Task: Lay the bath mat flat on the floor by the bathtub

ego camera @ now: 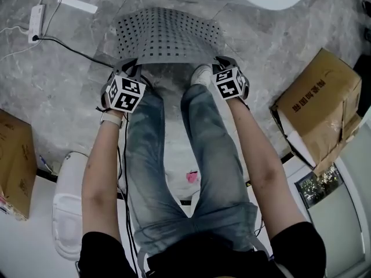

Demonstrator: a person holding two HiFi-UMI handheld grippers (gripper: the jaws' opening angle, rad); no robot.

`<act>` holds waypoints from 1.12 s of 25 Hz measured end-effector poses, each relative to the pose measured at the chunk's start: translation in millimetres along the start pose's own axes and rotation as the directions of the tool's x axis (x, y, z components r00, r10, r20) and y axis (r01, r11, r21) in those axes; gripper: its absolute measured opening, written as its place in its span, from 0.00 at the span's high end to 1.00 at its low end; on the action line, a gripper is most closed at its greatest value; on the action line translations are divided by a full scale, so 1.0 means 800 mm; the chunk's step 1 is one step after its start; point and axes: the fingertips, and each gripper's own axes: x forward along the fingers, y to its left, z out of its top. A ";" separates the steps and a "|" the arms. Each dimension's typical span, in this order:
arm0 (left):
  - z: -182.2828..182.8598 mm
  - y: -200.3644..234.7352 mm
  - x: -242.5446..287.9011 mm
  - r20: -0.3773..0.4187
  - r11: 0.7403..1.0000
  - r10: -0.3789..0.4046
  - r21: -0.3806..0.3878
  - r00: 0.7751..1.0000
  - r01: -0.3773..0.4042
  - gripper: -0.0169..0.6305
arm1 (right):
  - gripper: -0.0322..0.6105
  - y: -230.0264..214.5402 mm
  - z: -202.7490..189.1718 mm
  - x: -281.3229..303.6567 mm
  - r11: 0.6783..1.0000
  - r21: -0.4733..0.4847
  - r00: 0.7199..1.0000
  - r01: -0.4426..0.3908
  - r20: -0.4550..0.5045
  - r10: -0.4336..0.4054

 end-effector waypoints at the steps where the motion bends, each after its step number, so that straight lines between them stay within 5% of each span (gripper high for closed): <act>1: -0.016 -0.011 0.007 -0.018 1.000 -0.009 0.011 1.000 0.010 0.91 | 0.88 0.003 -0.008 0.006 1.000 -0.009 1.000 -0.006 -0.015 0.006; 5: -0.054 -0.053 0.041 -0.078 0.995 -0.022 0.097 0.997 0.029 0.90 | 0.88 0.005 -0.044 0.034 0.998 -0.055 0.996 -0.025 -0.086 0.020; 16: -0.126 -0.089 0.116 -0.139 0.998 0.013 0.057 0.990 -0.005 0.90 | 0.85 0.033 -0.101 0.102 0.979 -0.157 0.976 -0.132 -0.193 0.101; 28: -0.174 0.001 0.182 -0.220 0.991 0.131 0.070 0.967 -0.118 0.90 | 0.85 0.062 -0.072 0.176 0.956 -0.261 0.974 -0.137 -0.210 0.083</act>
